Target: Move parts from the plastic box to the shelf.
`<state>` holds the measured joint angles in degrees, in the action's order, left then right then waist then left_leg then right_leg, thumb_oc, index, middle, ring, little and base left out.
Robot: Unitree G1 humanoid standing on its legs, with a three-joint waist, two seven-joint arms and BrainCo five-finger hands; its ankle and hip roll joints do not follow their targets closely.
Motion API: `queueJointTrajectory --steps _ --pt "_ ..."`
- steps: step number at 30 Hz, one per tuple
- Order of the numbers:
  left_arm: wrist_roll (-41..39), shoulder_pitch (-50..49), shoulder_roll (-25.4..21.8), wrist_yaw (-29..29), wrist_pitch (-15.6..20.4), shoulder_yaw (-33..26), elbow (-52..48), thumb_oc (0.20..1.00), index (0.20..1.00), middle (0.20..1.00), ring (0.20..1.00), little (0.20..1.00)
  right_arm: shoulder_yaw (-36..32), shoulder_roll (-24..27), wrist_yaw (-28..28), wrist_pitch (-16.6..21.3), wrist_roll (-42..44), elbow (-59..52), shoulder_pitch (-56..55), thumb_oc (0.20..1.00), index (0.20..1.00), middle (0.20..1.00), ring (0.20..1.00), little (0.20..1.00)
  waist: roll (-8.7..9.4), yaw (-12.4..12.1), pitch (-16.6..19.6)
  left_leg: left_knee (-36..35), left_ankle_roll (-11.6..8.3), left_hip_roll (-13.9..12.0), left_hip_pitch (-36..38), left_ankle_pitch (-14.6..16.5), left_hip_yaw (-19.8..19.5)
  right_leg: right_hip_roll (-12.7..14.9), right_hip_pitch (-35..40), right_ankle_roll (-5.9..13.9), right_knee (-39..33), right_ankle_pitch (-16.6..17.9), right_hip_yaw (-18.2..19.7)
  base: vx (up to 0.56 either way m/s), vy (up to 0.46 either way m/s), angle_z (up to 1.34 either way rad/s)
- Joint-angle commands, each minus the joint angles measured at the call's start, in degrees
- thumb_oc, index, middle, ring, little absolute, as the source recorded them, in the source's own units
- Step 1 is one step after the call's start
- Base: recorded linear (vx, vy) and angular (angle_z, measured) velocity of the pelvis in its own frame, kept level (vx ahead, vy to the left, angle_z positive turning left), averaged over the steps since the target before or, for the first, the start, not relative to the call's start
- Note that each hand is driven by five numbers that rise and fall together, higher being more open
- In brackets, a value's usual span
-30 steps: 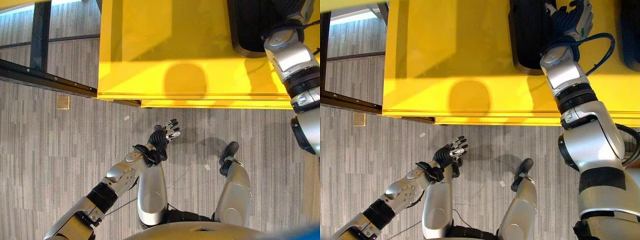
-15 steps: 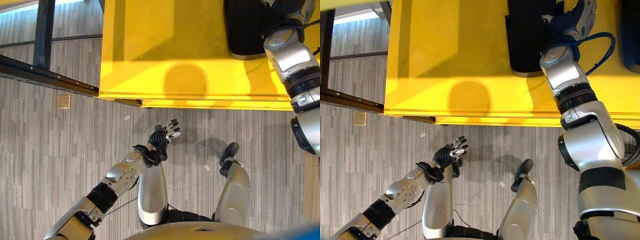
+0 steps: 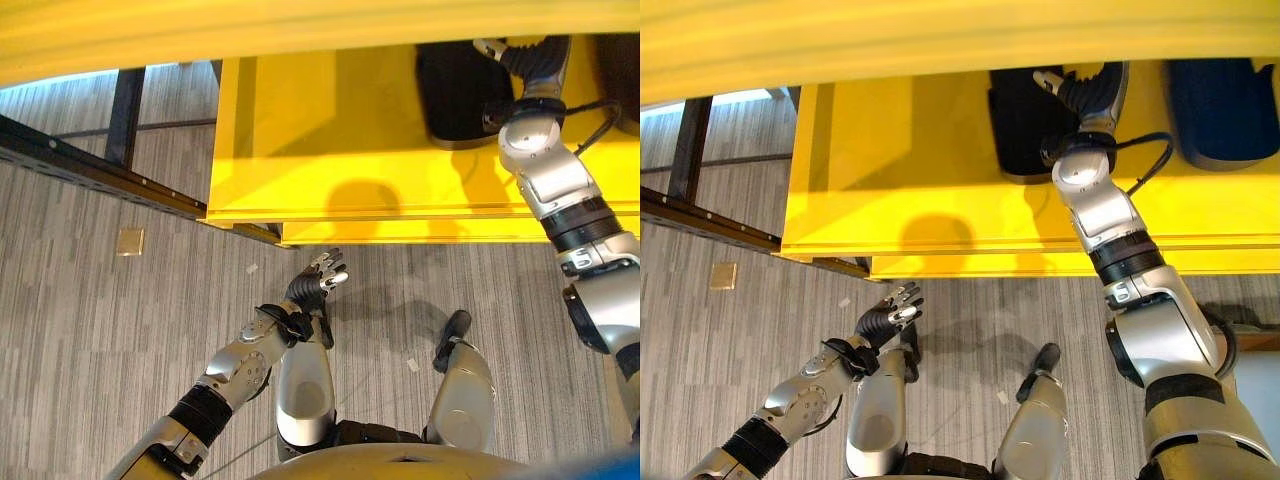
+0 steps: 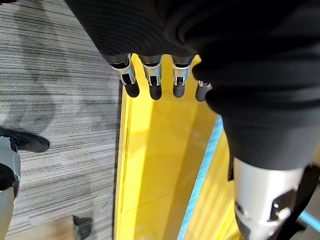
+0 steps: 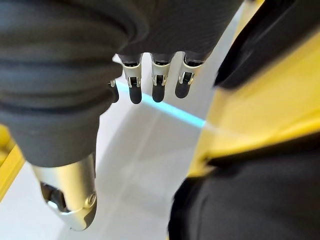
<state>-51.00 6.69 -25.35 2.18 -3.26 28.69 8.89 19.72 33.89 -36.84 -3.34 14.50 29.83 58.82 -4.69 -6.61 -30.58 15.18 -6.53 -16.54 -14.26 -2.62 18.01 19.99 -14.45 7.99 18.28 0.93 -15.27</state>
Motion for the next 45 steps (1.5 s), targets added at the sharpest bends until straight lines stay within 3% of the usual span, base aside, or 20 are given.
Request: queueJointTrajectory --steps 1,8,13,15,17,20,24,28,32,37,43,45 --pt "0.95 -1.07 1.50 1.59 3.02 0.83 -1.96 1.000 1.000 1.000 1.000 1.000 -4.43 1.38 2.80 3.69 2.22 -6.62 -0.07 1.000 1.000 1.000 1.000 1.000 0.29 -0.54 0.79 -3.67 0.90 2.25 6.29 1.54 1.13 -3.94 1.91 -2.08 7.24 -8.21 -3.47 0.03 -0.005 -0.09" --pt "3.03 -5.54 3.75 1.72 4.75 -2.31 -1.14 1.000 1.000 1.000 1.000 1.000 -7.58 -0.34 7.61 1.81 5.88 -17.85 -17.71 1.000 1.000 1.000 1.000 1.000 1.79 3.03 3.43 -8.51 -0.16 0.72 10.87 -0.51 2.91 -5.28 6.06 -1.74 0.62 -6.08 -2.26 0.07 0.027 -0.10" --pt "4.67 -9.32 5.80 2.01 7.29 -4.85 0.20 1.000 1.000 1.000 1.000 1.000 -8.07 -3.13 10.34 3.97 2.76 -27.47 -36.33 1.000 1.000 1.000 1.000 1.000 3.05 6.81 6.50 -10.74 -0.30 -0.54 13.32 -1.60 4.28 -5.99 8.29 -1.50 -2.93 -4.73 -0.53 0.08 0.041 -0.13" --pt "5.34 -11.35 6.54 1.60 7.98 -5.70 0.04 1.000 1.000 1.000 1.000 1.000 -9.05 -2.39 10.86 7.18 -1.43 -31.47 -44.46 1.000 1.000 1.000 1.000 1.000 3.44 8.18 8.54 -11.74 -0.58 -1.06 14.47 -2.29 4.94 -6.18 9.54 -1.23 -4.52 -4.11 -0.11 0.14 0.104 -0.17" --pt "3.66 -13.14 6.65 3.63 6.88 -5.60 -0.33 1.000 1.000 1.000 1.000 1.000 -8.89 -2.19 12.54 8.26 -3.35 -32.52 -49.99 1.000 1.000 1.000 1.000 1.000 3.68 9.15 11.23 -12.61 -0.81 -1.59 15.88 -2.53 5.47 -6.40 11.60 -1.15 -6.12 -4.00 -0.31 0.16 0.165 -0.25" --pt "5.88 -15.46 5.13 6.08 6.10 -6.02 -1.41 1.000 1.000 1.000 1.000 1.000 -8.87 -1.15 14.62 5.87 -1.98 -33.13 -54.87 1.000 1.000 1.000 1.000 1.000 4.14 9.64 12.73 -12.67 -0.50 -1.62 16.83 -2.16 5.92 -6.08 12.98 -0.80 -6.85 -3.75 -0.77 0.09 0.121 -0.07" --pt "6.98 -16.95 2.83 8.68 5.07 -6.19 -3.89 1.000 1.000 1.000 1.000 1.000 -9.79 -0.33 15.02 5.93 -2.14 -34.17 -58.92 1.000 1.000 1.000 1.000 1.000 4.47 9.97 13.86 -12.78 0.01 -1.13 17.74 -1.46 6.80 -5.25 14.07 0.07 -7.85 -3.01 -1.56 0.02 0.096 -0.02" --pt "7.66 -16.64 -0.08 12.41 2.71 -6.06 -5.11 1.000 1.000 1.000 1.000 1.000 -8.85 -0.41 13.78 0.93 -0.55 -31.67 -60.82 1.000 1.000 1.000 1.000 1.000 4.90 10.47 14.86 -13.10 0.41 0.40 19.81 0.29 8.18 -4.50 15.73 1.62 -8.18 -3.08 -2.47 0.04 0.115 -0.11" --pt "7.60 -15.49 -1.24 13.40 1.57 -5.72 -5.54 1.000 1.000 1.000 1.000 1.000 -8.98 -1.11 14.02 1.65 -1.45 -27.12 -62.81 1.000 1.000 1.000 1.000 1.000 5.28 11.24 15.37 -13.32 1.43 1.89 20.76 1.08 9.42 -4.84 16.31 2.09 -9.24 -2.18 -1.93 -0.05 0.134 -0.20" --pt "8.13 -13.40 -1.67 16.01 -2.55 -5.10 -2.75 1.000 1.000 1.000 1.000 1.000 -10.23 -1.40 12.19 1.93 0.56 -23.18 -62.73 1.000 1.000 1.000 1.000 1.000 6.26 12.08 15.23 -11.18 2.83 3.40 20.64 3.09 10.80 -4.03 15.83 3.18 -9.74 -0.67 -0.66 -0.10 0.142 -0.22" --pt "10.63 -8.98 0.64 13.80 -1.55 -2.03 -0.09 1.000 1.000 1.000 1.000 1.000 -11.35 -5.58 10.26 0.47 3.88 -17.51 -59.67 1.000 1.000 1.000 1.000 1.000 7.53 12.77 14.34 -11.78 4.00 5.38 22.25 4.71 14.56 -2.39 12.35 5.20 -9.94 6.48 -1.89 -0.09 0.082 -0.28" --pt "10.36 -10.17 1.02 11.90 -0.53 -2.49 0.22 1.000 1.000 1.000 1.000 1.000 -11.10 -6.30 9.51 1.61 3.36 -17.07 -59.25 1.000 1.000 1.000 1.000 1.000 7.50 11.92 14.60 -12.14 4.33 5.37 22.48 4.63 16.29 -3.22 11.27 4.81 -6.54 5.20 -4.55 -0.08 -0.011 -0.72"
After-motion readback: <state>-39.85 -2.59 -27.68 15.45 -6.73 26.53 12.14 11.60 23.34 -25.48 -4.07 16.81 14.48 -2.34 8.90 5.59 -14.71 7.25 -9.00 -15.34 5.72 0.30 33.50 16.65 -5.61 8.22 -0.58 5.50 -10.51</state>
